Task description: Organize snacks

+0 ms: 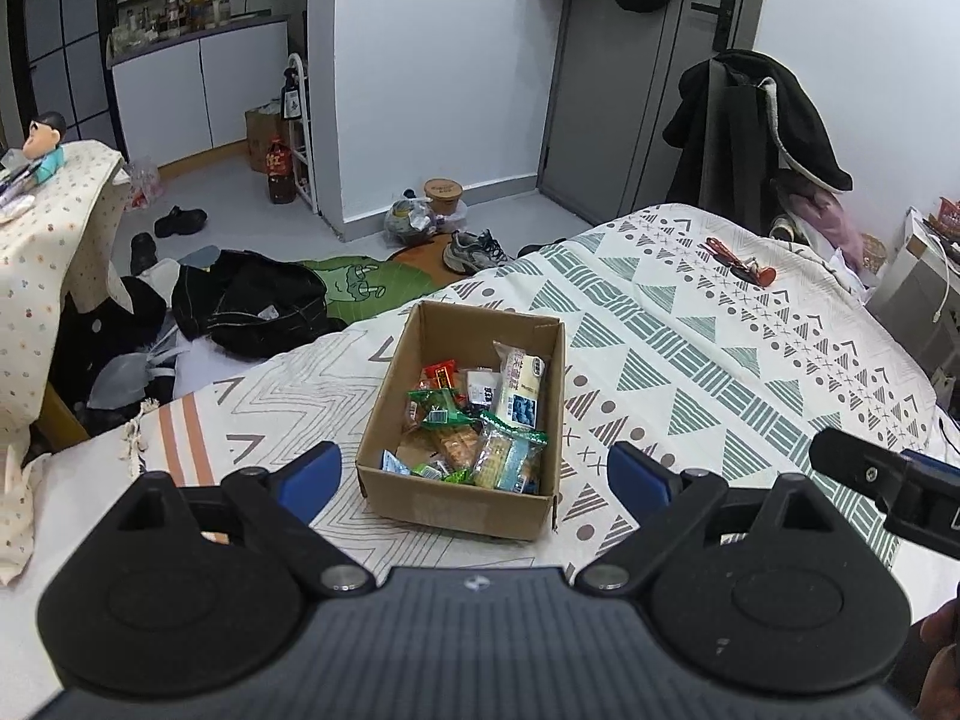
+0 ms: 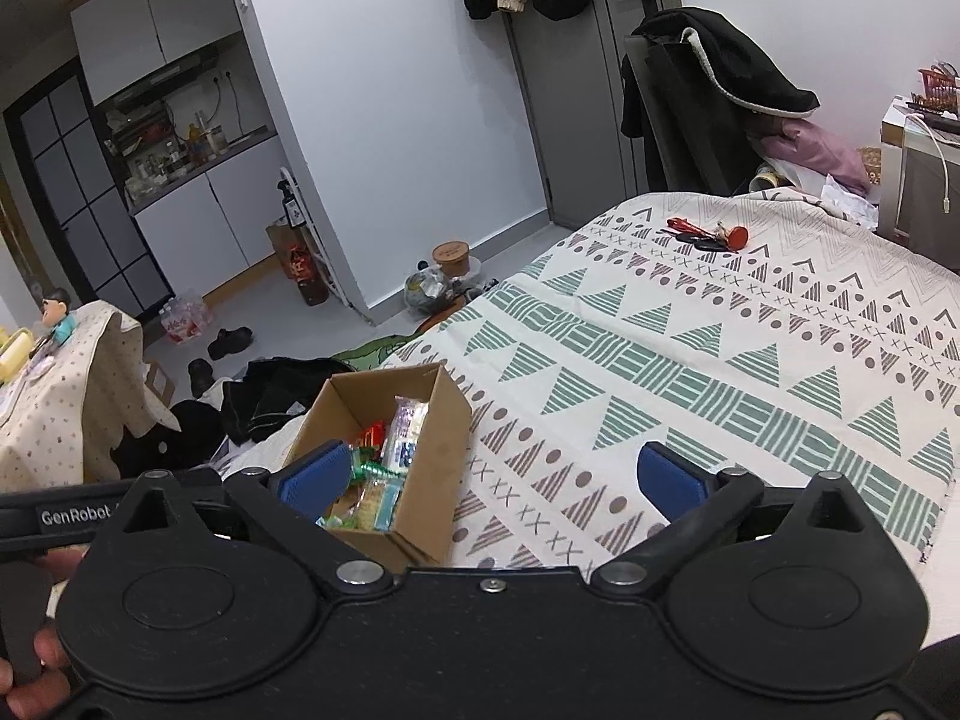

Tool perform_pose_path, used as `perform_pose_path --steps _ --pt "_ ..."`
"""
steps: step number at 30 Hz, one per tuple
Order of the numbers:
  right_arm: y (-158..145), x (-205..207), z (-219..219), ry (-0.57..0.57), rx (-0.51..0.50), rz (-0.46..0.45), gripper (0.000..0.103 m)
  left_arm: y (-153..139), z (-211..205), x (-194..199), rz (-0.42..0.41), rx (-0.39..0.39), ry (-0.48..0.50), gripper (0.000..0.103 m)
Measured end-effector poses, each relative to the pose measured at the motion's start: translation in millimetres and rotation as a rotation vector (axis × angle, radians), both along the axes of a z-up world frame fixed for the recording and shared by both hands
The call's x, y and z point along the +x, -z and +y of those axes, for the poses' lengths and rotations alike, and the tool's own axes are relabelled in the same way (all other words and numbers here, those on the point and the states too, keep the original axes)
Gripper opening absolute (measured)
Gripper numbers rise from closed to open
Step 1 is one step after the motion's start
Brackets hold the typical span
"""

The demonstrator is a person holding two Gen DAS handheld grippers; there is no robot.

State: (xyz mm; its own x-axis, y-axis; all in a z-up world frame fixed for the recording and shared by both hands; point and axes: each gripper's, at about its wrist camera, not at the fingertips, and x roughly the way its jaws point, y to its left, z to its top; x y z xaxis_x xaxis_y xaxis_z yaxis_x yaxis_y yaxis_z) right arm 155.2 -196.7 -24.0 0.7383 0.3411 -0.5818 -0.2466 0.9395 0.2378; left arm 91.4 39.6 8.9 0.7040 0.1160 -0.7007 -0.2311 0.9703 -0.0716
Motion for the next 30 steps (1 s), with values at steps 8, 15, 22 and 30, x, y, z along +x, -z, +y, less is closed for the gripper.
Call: perform_pose_path --steps 8,15,22,30 --pt "-6.4 -16.8 -9.2 -0.008 -0.024 -0.008 0.103 -11.3 -2.4 -15.2 -0.027 0.009 0.002 0.099" --pt "-11.5 -29.8 -13.5 -0.012 -0.042 -0.019 0.103 -18.2 -4.3 -29.1 -0.054 0.028 -0.001 0.102" --pt "-16.0 -41.6 -14.0 -0.025 -0.056 -0.037 0.103 -23.0 -3.1 -39.3 -0.062 0.028 0.010 0.102" --pt "-16.6 -50.9 -14.0 -0.020 -0.085 -0.051 0.103 -24.0 2.4 -50.7 -0.062 0.018 0.026 0.102"
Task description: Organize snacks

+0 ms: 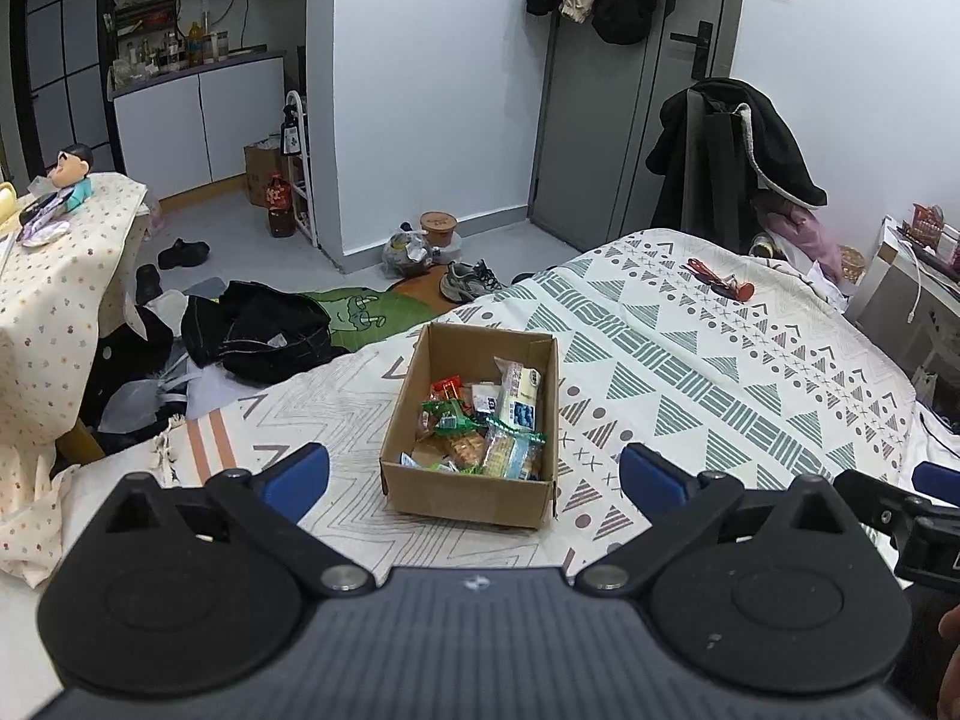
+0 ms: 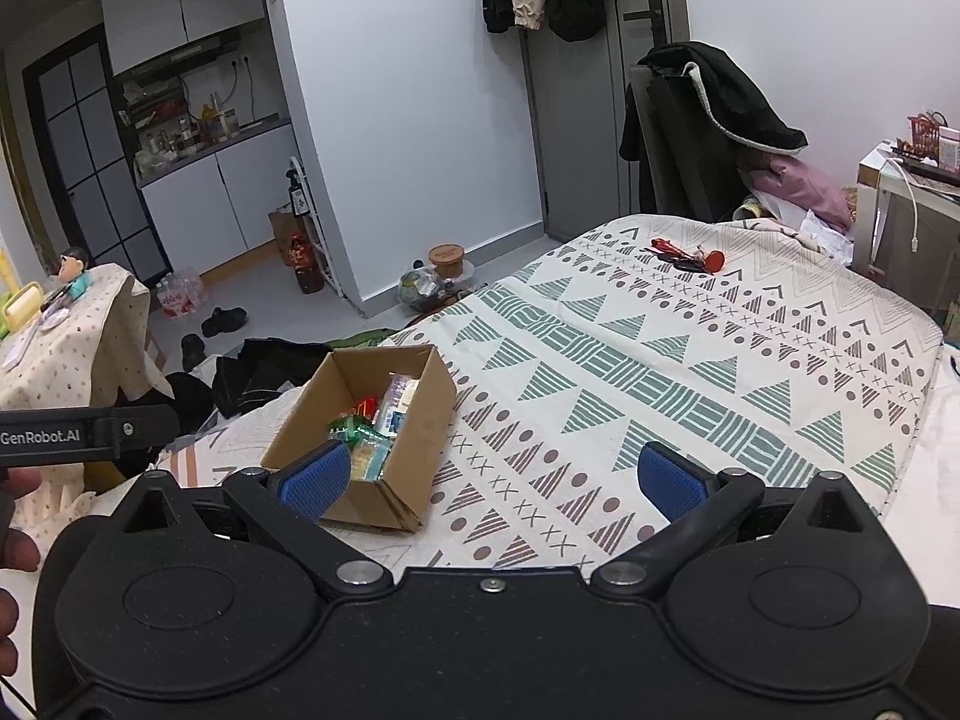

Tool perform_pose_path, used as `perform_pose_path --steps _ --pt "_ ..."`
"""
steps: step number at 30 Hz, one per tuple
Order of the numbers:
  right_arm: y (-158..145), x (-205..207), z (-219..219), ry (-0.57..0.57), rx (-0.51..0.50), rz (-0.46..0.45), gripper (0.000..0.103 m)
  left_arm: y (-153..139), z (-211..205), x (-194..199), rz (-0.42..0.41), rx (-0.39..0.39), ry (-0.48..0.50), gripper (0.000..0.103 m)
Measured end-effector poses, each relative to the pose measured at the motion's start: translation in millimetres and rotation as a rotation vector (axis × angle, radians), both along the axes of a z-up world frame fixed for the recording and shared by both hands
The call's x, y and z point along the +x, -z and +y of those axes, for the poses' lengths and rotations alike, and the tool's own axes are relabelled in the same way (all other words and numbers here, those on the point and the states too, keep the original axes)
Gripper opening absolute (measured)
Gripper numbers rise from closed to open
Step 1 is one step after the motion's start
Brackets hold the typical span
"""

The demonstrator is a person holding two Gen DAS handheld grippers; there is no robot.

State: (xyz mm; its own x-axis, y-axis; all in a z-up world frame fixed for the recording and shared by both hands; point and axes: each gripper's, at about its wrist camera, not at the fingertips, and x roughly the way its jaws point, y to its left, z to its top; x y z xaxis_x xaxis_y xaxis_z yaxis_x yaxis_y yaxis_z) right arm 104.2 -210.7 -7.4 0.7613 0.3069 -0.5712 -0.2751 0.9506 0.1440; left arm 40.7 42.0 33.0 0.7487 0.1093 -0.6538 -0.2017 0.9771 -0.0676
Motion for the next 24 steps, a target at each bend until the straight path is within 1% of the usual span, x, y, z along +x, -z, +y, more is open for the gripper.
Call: perform_pose_path --steps 12,24 --pt "2.3 -5.5 -0.5 -0.007 -0.014 0.009 0.103 4.8 6.7 -14.5 -0.002 0.021 -0.002 0.102" --pt "3.6 -6.5 0.4 -0.011 -0.019 0.016 0.103 6.2 2.9 -18.0 -0.006 0.036 0.007 0.102"
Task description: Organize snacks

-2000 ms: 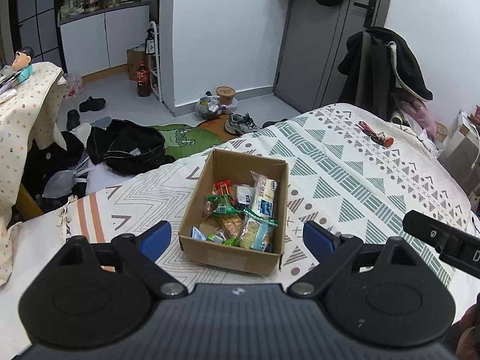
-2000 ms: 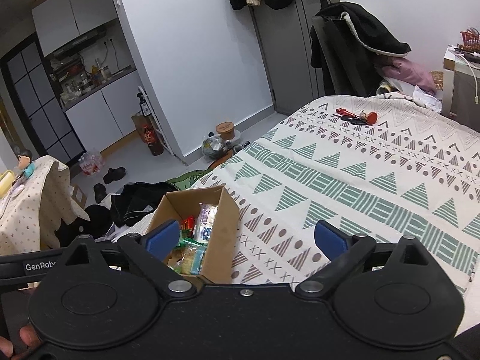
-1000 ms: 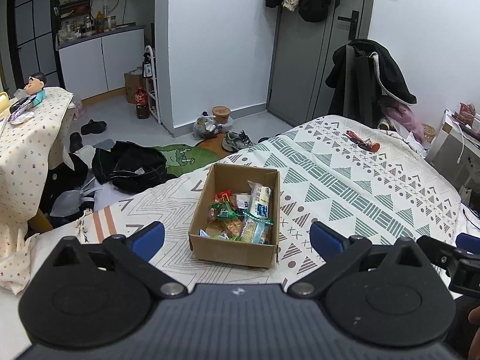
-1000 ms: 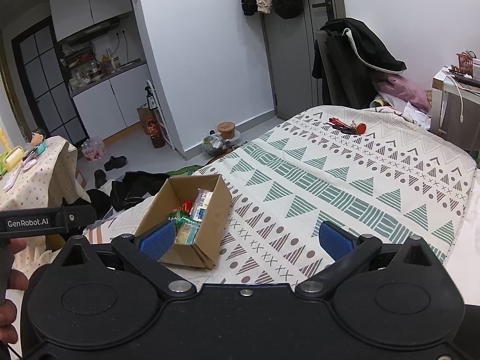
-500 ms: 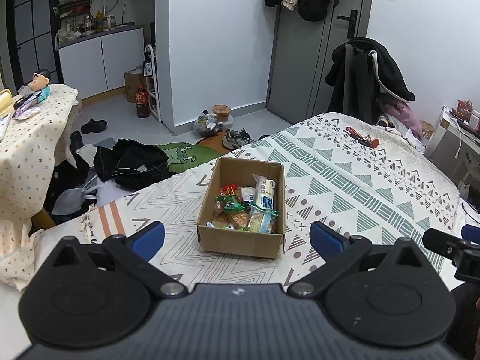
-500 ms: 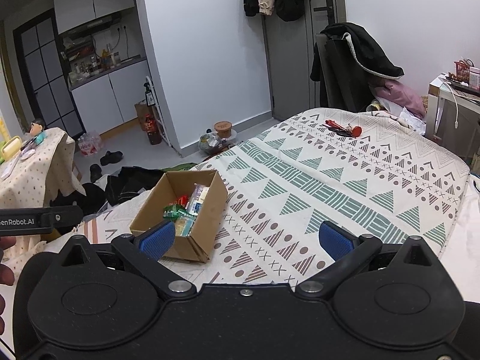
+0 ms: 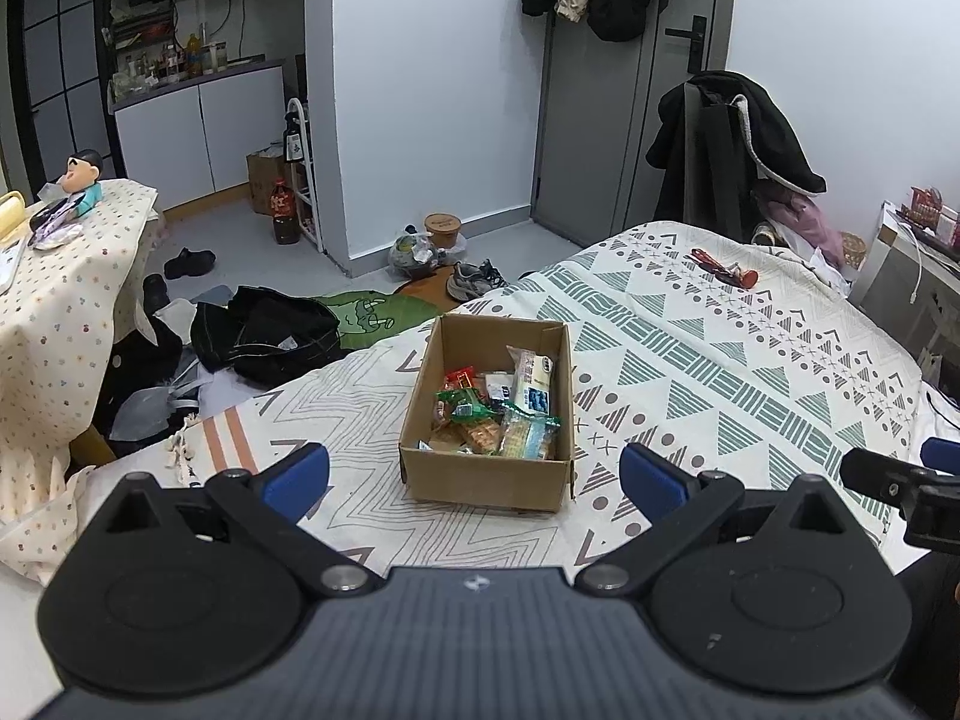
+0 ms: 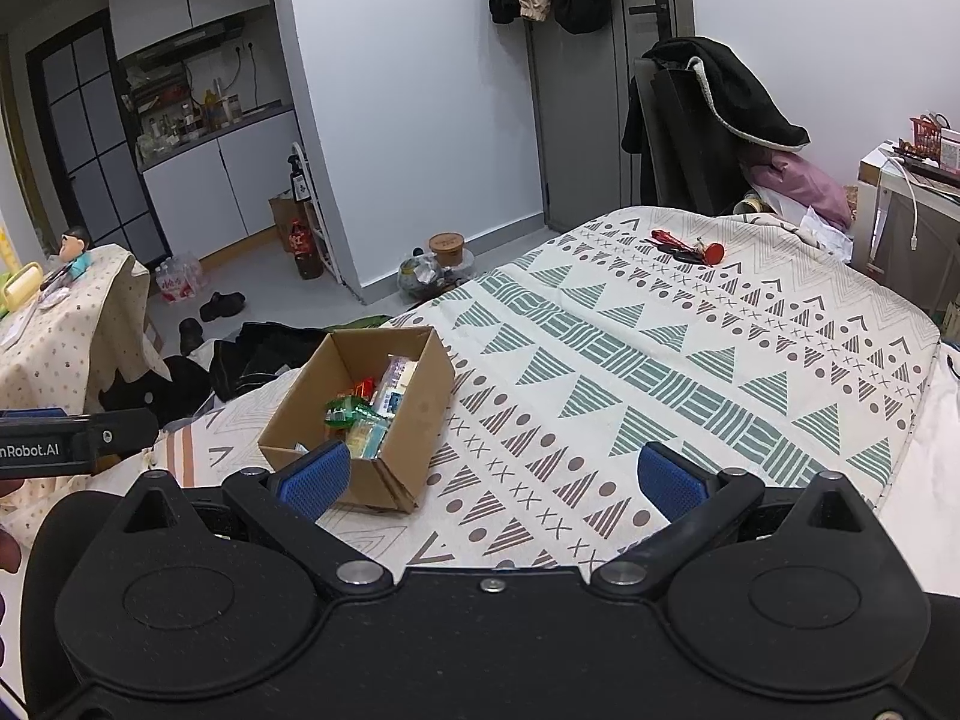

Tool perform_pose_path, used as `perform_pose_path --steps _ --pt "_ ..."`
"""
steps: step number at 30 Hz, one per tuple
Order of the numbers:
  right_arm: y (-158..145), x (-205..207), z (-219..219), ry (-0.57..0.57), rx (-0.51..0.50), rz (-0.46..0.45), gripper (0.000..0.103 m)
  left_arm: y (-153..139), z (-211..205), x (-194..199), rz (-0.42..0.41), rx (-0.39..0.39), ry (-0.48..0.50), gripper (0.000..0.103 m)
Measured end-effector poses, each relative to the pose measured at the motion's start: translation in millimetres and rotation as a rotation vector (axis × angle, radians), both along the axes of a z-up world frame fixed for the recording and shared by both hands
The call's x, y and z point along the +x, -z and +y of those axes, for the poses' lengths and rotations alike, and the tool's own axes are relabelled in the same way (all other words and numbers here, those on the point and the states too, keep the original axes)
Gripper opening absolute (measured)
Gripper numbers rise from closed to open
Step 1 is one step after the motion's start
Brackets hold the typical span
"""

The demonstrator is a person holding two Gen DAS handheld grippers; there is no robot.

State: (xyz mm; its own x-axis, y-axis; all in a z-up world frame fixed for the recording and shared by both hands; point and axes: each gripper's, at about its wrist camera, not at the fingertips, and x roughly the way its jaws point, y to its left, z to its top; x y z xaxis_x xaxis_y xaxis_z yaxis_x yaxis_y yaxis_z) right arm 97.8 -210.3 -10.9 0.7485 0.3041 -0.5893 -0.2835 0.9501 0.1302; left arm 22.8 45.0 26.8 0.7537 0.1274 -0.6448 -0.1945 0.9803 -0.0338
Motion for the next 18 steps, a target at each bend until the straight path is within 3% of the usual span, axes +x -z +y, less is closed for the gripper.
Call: perform_pose_path --steps 18 --pt "2.2 1.7 -2.2 0.007 -0.005 0.006 0.103 -2.6 -5.6 -2.6 -0.006 0.005 0.023 0.102"
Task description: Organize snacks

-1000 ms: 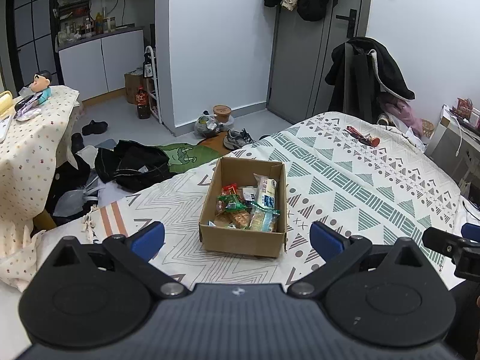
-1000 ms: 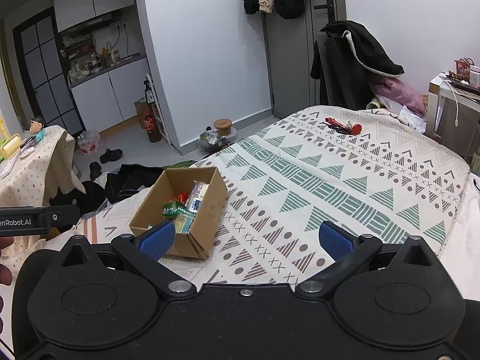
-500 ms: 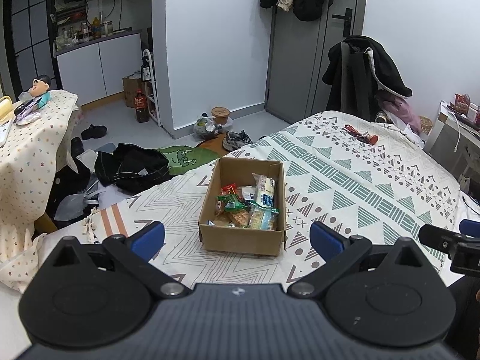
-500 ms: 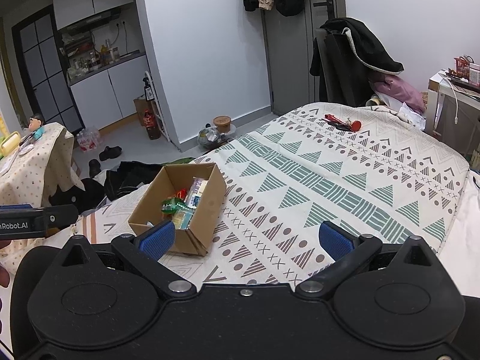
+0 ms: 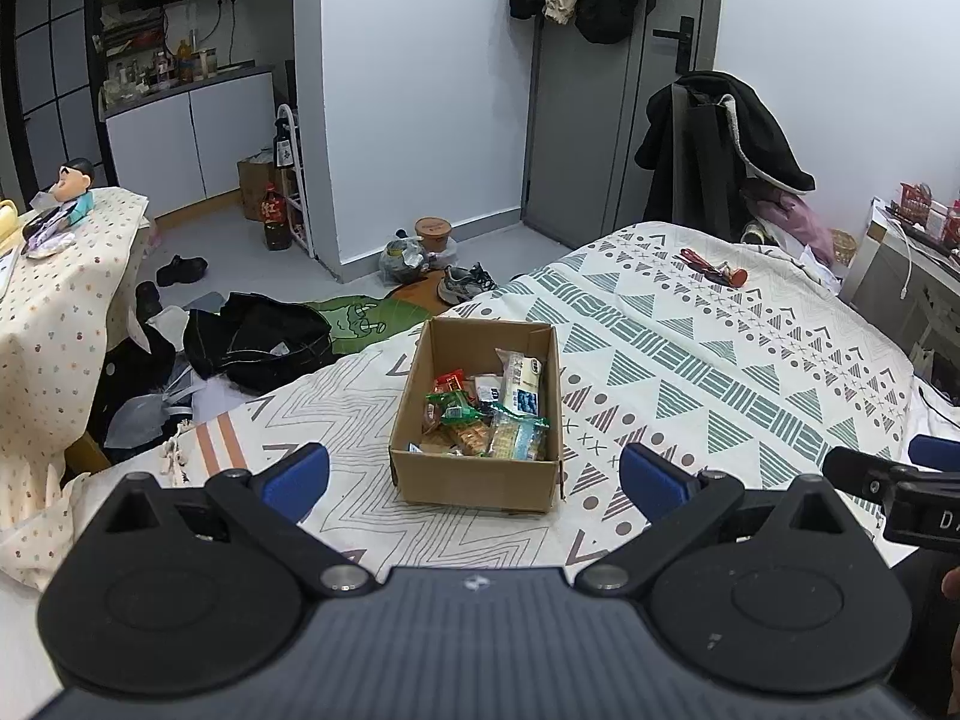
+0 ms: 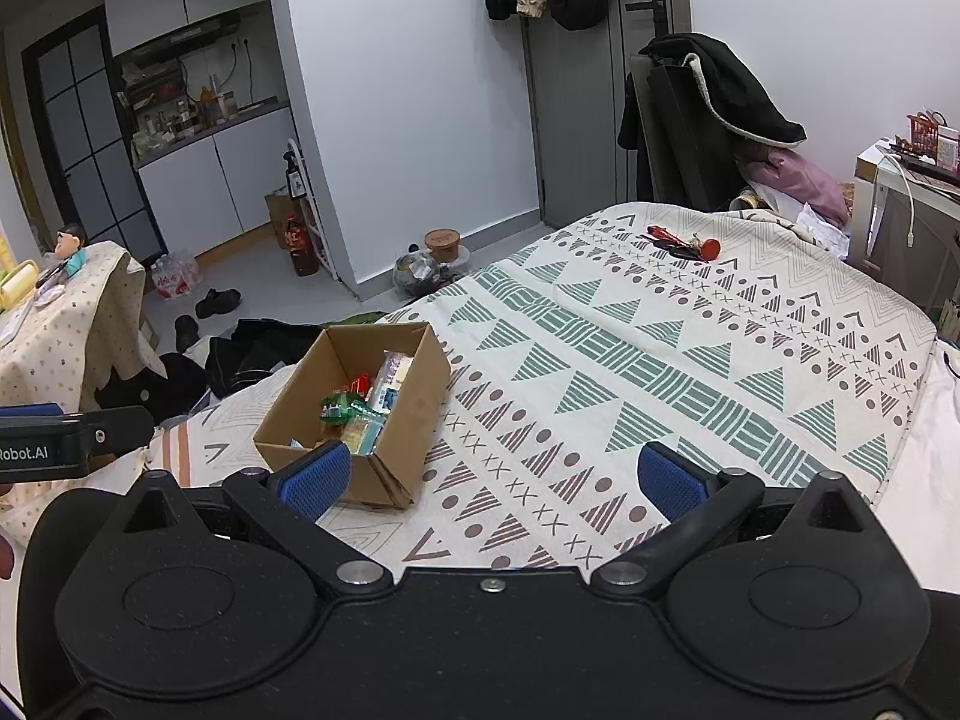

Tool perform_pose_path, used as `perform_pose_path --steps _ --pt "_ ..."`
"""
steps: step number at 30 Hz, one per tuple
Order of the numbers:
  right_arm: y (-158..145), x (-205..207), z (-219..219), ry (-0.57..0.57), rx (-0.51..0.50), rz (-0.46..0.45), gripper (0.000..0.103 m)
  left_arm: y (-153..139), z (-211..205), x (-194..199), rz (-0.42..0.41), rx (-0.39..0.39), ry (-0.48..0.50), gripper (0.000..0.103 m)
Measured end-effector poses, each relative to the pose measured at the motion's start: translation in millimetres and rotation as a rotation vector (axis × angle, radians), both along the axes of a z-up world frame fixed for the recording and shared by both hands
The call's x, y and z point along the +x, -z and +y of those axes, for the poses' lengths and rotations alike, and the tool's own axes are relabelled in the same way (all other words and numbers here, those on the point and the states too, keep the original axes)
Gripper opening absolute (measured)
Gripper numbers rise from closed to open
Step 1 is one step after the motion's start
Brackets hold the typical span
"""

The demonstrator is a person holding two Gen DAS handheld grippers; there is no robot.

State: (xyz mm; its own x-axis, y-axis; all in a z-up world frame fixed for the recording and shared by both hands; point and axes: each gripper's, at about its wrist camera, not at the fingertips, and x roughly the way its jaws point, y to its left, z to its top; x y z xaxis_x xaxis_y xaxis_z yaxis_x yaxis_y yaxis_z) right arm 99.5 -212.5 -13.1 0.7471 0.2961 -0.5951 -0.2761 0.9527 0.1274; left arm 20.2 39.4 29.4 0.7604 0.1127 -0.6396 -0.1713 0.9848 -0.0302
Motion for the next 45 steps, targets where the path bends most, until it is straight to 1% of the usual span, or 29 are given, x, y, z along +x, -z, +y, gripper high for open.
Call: perform_pose_path --steps 19,27,45 --pt "1.7 -1.2 1.9 0.039 -0.045 -0.009 0.103 0.0 -0.2 -1.8 0.000 0.003 0.009 0.102" --pt "1.4 -1.5 2.4 0.046 -0.051 -0.010 0.103 0.5 -2.1 -3.1 -0.003 0.011 0.026 0.102" --pt "2.8 -0.7 3.1 0.056 -0.061 -0.004 0.103 0.9 -0.9 -4.5 -0.001 0.023 0.018 0.102"
